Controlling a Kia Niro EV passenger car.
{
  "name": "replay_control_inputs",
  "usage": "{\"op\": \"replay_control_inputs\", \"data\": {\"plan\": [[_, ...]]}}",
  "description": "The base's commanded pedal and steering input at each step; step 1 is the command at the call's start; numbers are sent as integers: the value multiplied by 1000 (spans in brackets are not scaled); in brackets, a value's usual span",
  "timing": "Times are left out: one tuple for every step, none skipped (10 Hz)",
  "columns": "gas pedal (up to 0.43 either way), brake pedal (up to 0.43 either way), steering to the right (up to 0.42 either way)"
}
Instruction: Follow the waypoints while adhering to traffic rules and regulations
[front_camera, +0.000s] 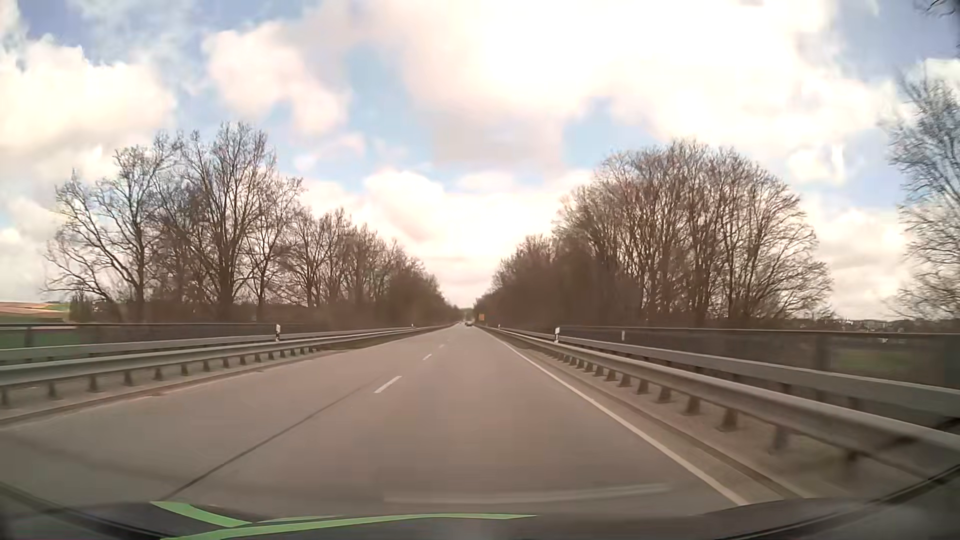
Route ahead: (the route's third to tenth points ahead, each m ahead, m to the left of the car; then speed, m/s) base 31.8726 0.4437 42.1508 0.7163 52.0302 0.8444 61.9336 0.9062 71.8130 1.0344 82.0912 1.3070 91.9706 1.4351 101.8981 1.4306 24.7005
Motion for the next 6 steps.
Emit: {"op": "replay_control_inputs", "data": {"plan": [[209, 0, 0], [209, 0, 0], [209, 0, 0], [209, 0, 1], [209, 0, 1], [209, 0, 0]]}}
